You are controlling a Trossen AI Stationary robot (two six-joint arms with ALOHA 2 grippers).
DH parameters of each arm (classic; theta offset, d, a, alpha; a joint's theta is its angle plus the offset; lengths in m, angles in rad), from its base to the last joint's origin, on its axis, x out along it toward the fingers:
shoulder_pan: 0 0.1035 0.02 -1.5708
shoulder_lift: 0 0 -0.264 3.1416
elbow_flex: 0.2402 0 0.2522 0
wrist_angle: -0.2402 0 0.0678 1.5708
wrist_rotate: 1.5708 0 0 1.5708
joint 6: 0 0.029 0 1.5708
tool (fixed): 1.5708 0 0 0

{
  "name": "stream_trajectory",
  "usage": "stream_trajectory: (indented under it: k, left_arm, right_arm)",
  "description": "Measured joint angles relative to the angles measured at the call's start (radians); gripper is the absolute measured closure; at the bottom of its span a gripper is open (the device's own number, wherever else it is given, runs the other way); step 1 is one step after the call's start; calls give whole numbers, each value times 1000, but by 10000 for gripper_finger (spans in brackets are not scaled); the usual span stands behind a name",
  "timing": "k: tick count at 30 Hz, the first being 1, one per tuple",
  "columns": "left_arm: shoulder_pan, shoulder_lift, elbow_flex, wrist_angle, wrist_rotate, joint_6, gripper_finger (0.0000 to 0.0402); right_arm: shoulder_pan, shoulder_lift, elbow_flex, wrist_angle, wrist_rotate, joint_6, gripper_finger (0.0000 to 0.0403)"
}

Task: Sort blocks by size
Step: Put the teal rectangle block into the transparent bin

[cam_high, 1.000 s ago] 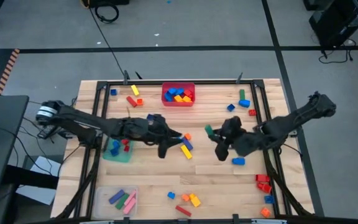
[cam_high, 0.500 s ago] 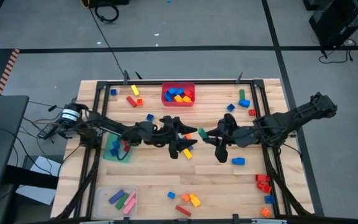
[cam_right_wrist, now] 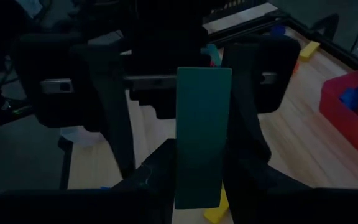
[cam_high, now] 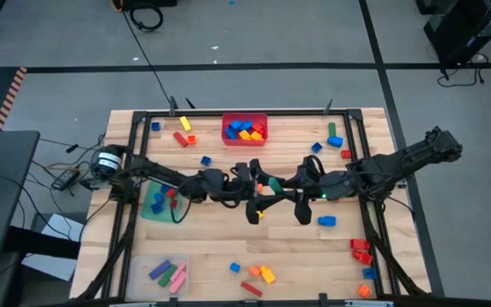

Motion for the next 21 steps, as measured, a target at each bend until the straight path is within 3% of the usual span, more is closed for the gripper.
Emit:
stream_trajectory:
  k: [10,21]
  left_arm:
    - [0,0,7,-9,5,7,205]
    - [-1,0,7,9,5,-7,216]
  right_arm:
    - [2,-1,0,4,-10,2,290]
    - [2,-2,0,8,-19,2,289]
